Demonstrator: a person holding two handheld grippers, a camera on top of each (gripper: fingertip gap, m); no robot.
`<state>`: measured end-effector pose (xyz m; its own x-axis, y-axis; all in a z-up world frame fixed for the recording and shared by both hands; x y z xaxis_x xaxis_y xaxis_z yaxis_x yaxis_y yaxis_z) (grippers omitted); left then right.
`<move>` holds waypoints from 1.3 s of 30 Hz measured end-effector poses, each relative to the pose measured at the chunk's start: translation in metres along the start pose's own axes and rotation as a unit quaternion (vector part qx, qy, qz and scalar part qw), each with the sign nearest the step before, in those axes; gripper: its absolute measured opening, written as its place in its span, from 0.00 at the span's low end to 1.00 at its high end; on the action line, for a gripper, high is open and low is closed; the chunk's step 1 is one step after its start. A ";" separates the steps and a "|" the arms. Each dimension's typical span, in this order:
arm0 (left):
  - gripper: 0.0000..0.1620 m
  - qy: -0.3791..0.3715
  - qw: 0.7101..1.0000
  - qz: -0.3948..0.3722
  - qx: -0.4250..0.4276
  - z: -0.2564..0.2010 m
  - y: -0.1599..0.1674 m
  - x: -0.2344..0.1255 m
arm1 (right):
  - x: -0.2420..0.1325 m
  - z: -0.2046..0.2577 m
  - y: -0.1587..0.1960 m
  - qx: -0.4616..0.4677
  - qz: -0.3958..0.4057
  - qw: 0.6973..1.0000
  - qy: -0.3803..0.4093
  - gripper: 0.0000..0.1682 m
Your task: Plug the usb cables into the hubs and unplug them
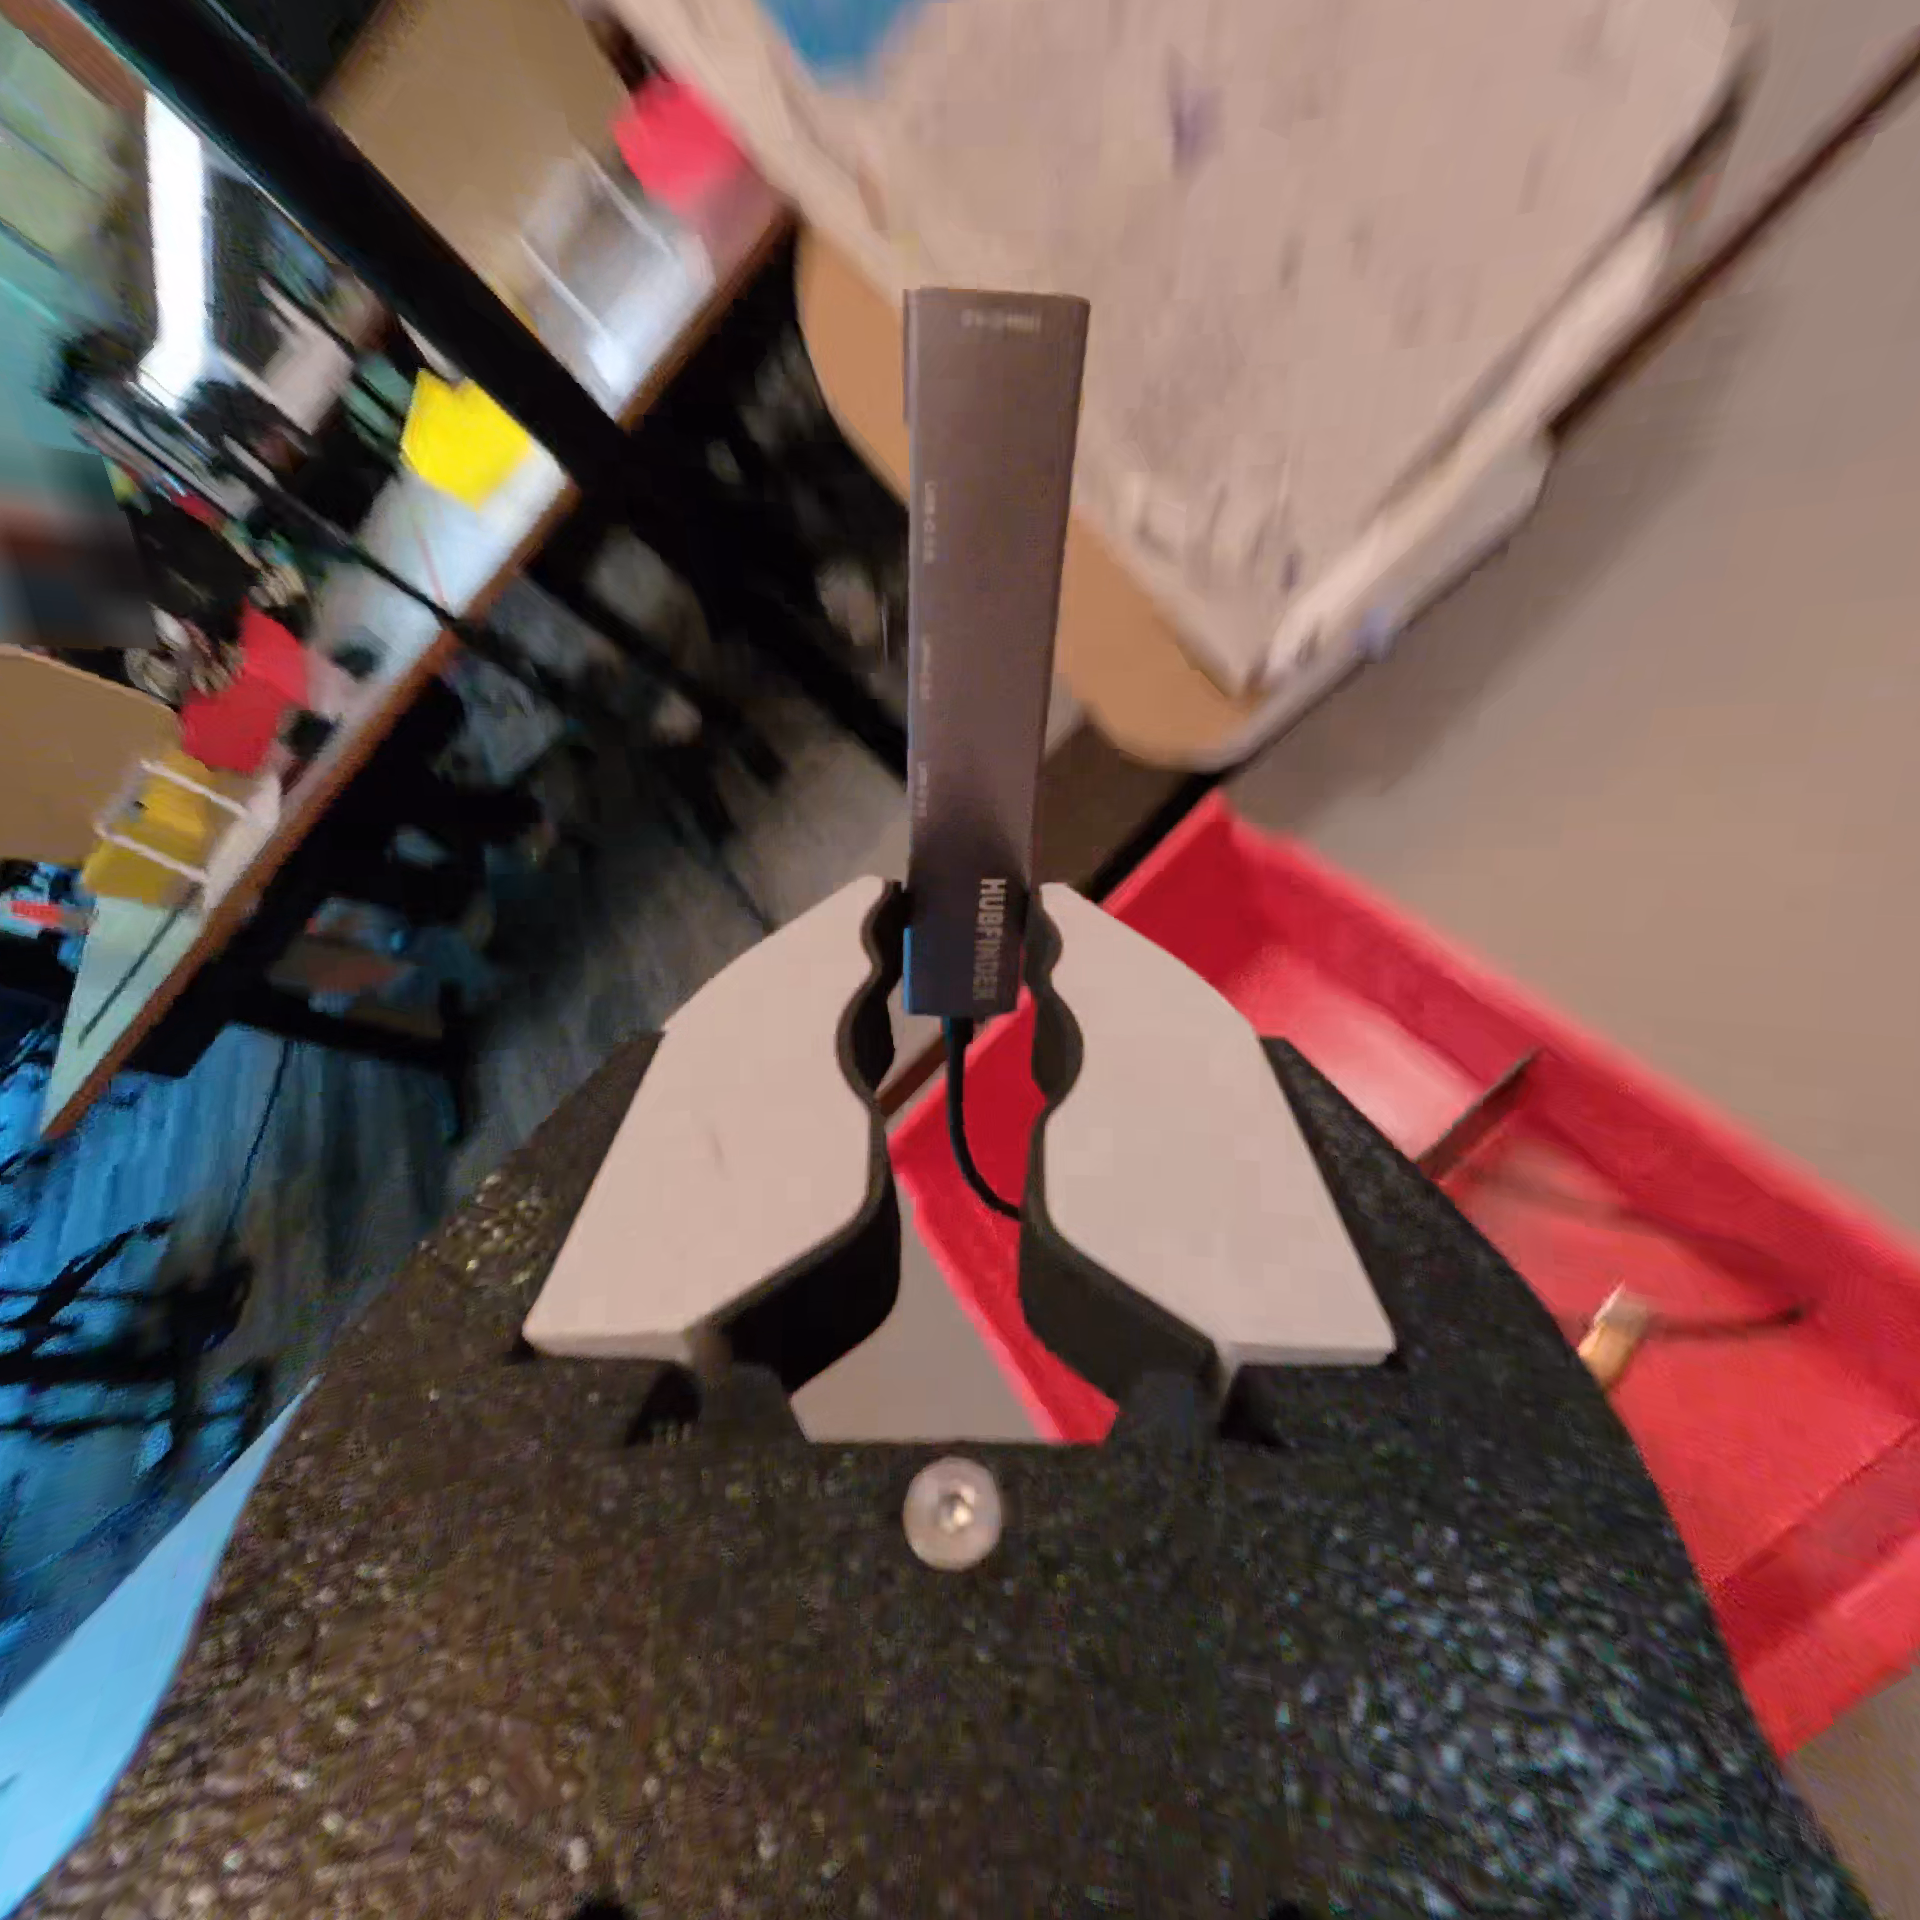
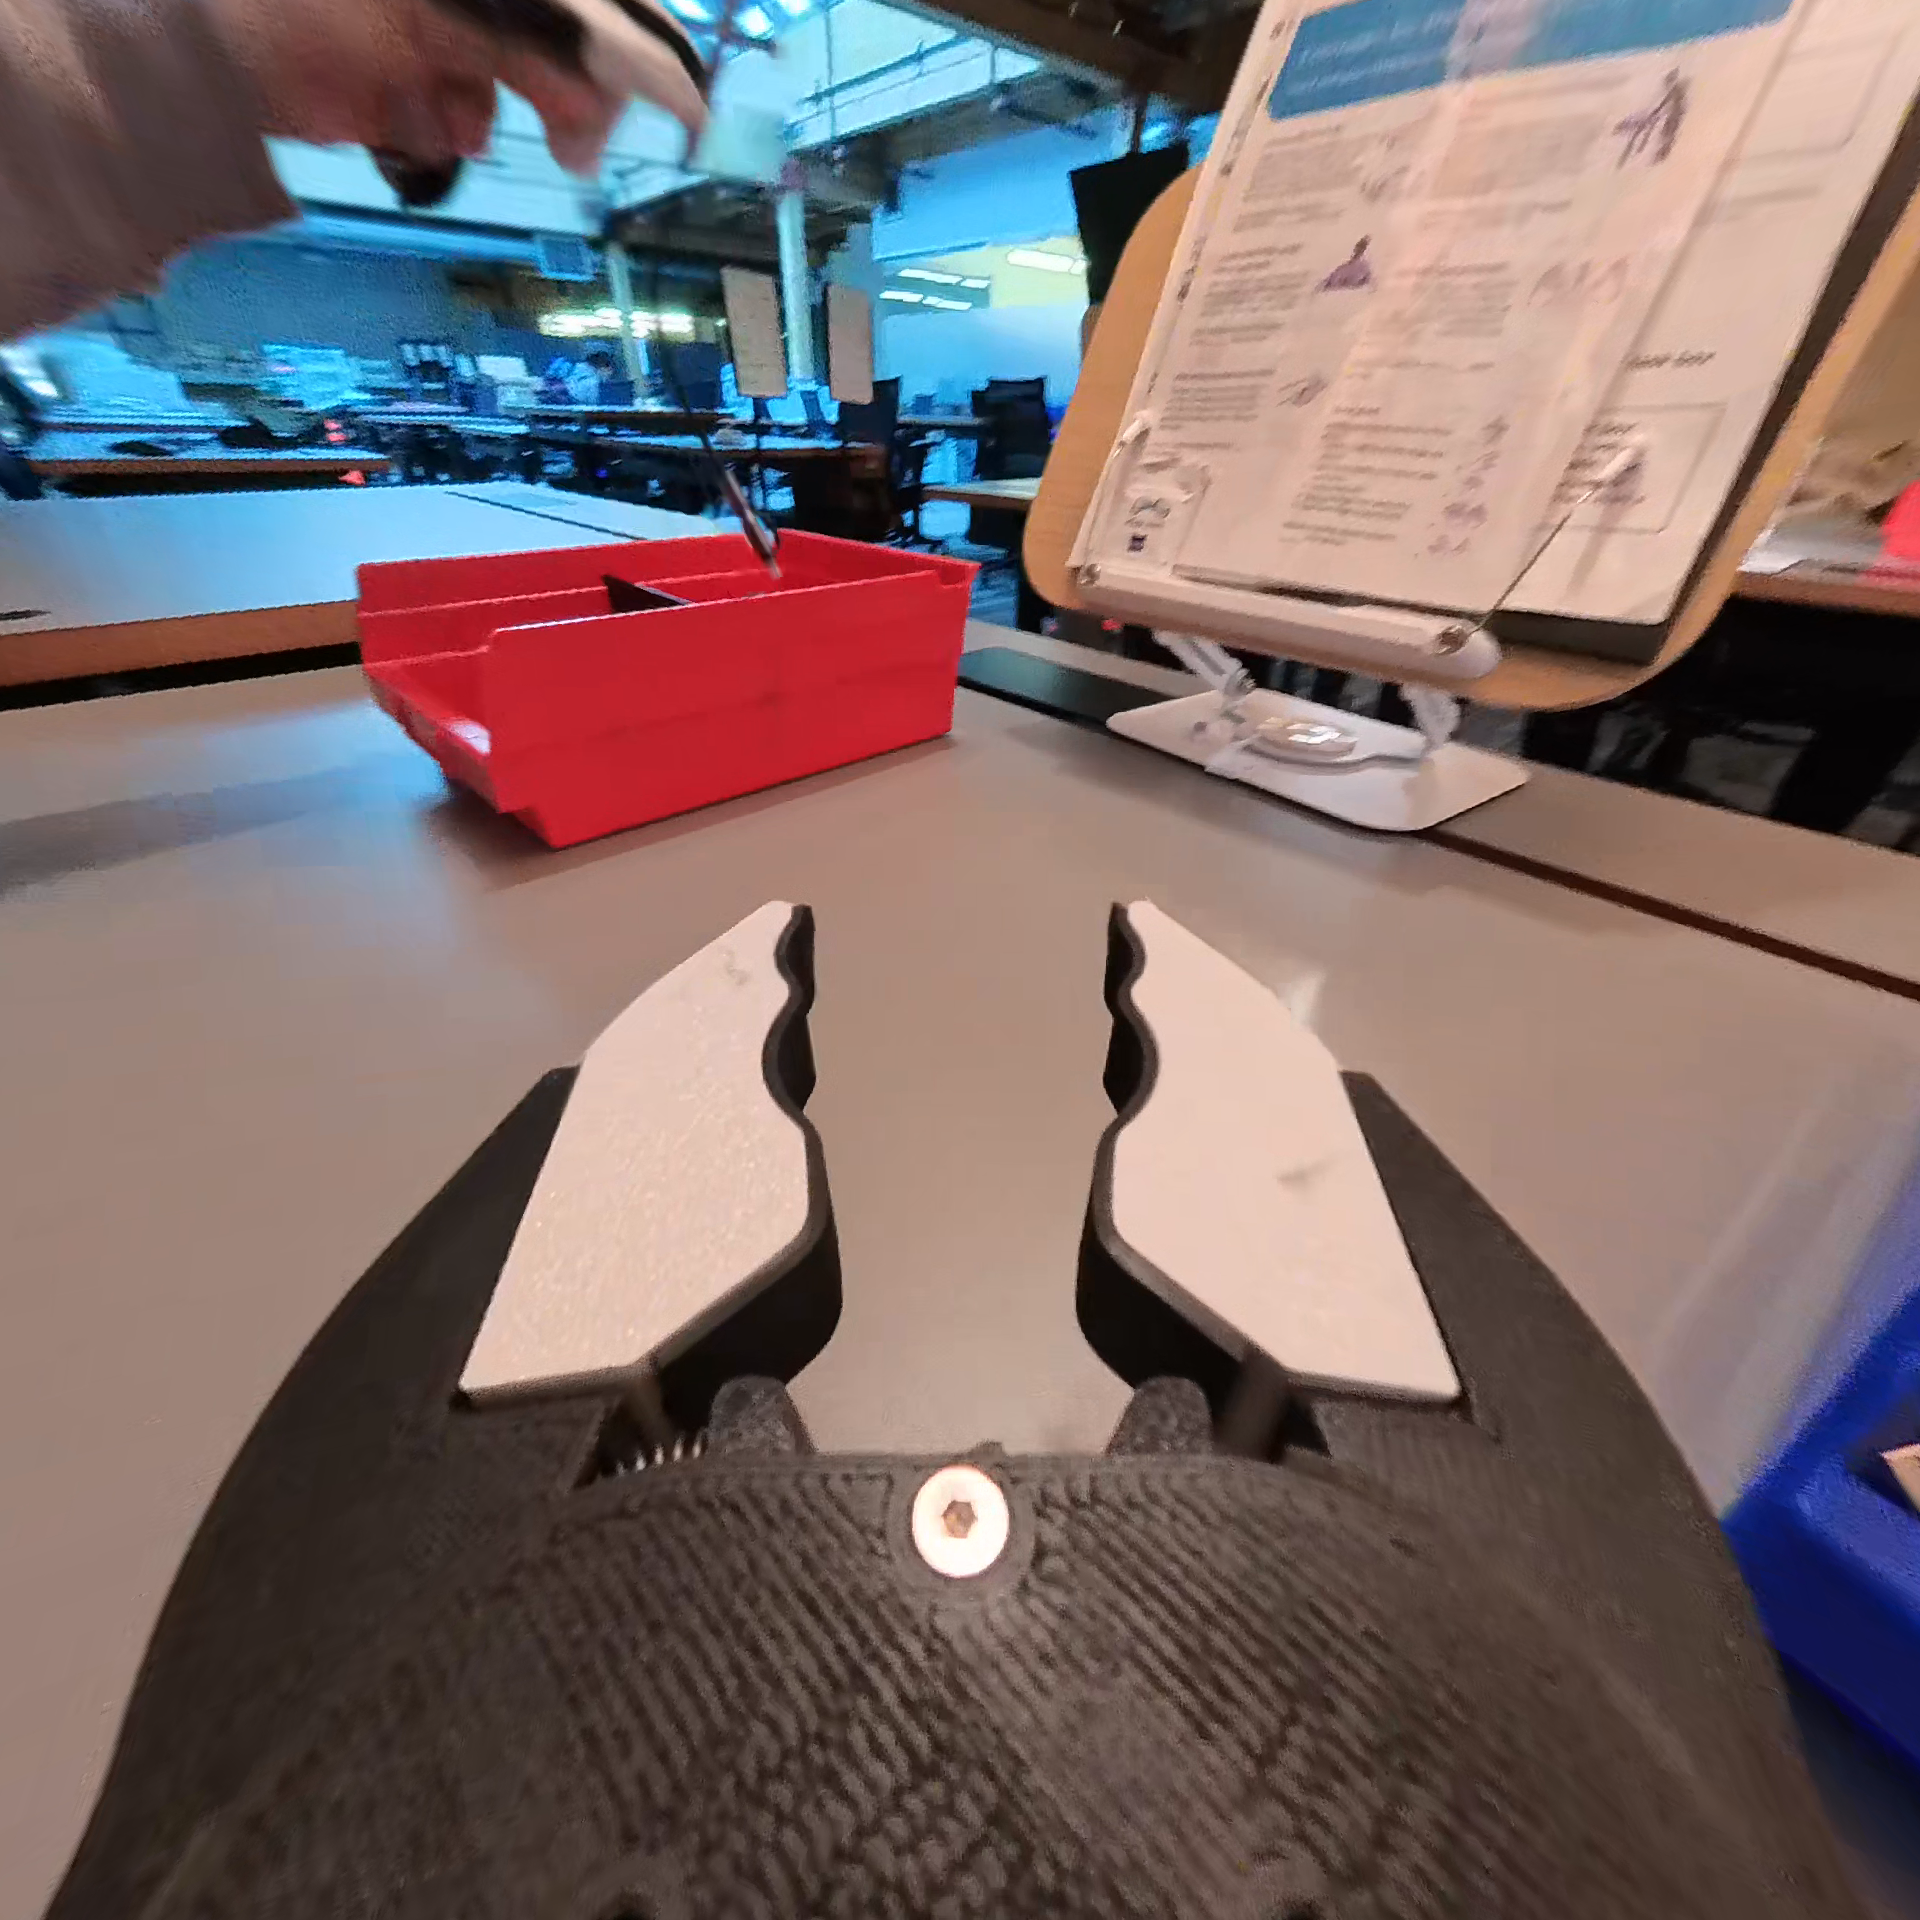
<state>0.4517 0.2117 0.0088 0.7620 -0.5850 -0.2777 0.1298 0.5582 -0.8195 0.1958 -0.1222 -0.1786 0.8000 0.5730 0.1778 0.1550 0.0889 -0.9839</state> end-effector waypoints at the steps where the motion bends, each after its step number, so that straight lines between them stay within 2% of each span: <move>1: 0.13 -0.011 0.998 -0.056 -0.030 0.000 -0.029 -0.019 | -0.001 -0.001 -0.002 -0.013 -0.008 1.000 0.014 0.32; 4: 0.13 -0.004 0.965 -0.215 -0.148 -0.017 -0.099 -0.076 | -0.005 0.001 -0.008 -0.052 -0.030 0.998 0.035 0.34; 7: 0.13 0.074 0.915 -0.291 -0.271 -0.068 -0.123 -0.108 | -0.005 0.015 -0.016 0.010 -0.072 0.996 0.043 0.34; 9: 0.13 0.128 0.882 -0.307 -0.335 -0.111 -0.116 -0.111 | -0.003 0.028 -0.022 0.074 -0.111 0.990 0.043 0.33; 11: 0.13 0.171 0.859 -0.303 -0.376 -0.159 -0.094 -0.104 | 0.000 0.043 -0.026 0.092 -0.137 0.985 0.042 0.31; 13: 0.13 0.195 0.846 -0.288 -0.404 -0.205 -0.065 -0.090 | 0.005 0.055 -0.026 0.078 -0.139 0.986 0.043 0.30; 16: 0.14 0.228 0.825 -0.287 -0.430 -0.266 -0.023 -0.070 | 0.015 0.077 -0.017 0.034 -0.090 0.995 0.016 0.29; 18: 0.13 0.242 0.826 -0.285 -0.422 -0.299 0.001 -0.058 | 0.021 0.089 -0.011 0.015 -0.059 0.998 -0.004 0.30; 20: 0.14 0.244 0.842 -0.268 -0.400 -0.322 0.019 -0.048 | 0.027 0.103 -0.005 0.010 -0.035 0.999 -0.028 0.30; 22: 0.13 0.255 0.843 -0.251 -0.401 -0.337 0.025 -0.043 | 0.032 0.111 0.001 -0.020 -0.011 0.999 -0.034 0.29; 25: 0.13 0.274 0.827 -0.262 -0.415 -0.343 0.015 -0.047 | 0.045 0.122 0.012 -0.069 0.020 0.996 -0.044 0.27; 29: 0.13 0.293 0.791 -0.266 -0.466 -0.352 0.013 -0.045 | 0.064 0.118 0.005 -0.090 -0.024 0.996 0.002 0.21; 33: 0.13 0.305 0.765 -0.264 -0.503 -0.358 0.014 -0.040 | 0.074 0.123 0.010 -0.114 -0.012 0.993 -0.021 0.13; 36: 0.13 0.315 0.758 -0.264 -0.506 -0.363 0.011 -0.037 | 0.078 0.123 0.007 -0.128 -0.020 0.991 -0.021 0.11; 37: 0.13 0.314 0.760 -0.263 -0.505 -0.363 0.011 -0.035 | 0.078 0.118 0.007 -0.137 -0.010 0.990 -0.005 0.07; 39: 0.14 0.320 0.763 -0.270 -0.493 -0.364 0.011 -0.034 | 0.077 0.116 0.006 -0.182 0.007 0.983 -0.006 0.06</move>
<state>0.1961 0.0238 -0.1727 0.2604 -0.9166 0.3035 -0.4650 -0.3946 -0.7925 0.1915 0.0173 -0.1732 0.7974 0.5811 0.1624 0.3431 -0.2153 -0.9143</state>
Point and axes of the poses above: each gripper's, where its closed fingertips meet, x out along the fingers, y out of its underside, z = x × y across the jaws, the point moved 1 cm from there along -x, back along the fingers, and after that the axes turned 11 degrees about -z, right-handed, at the moved point
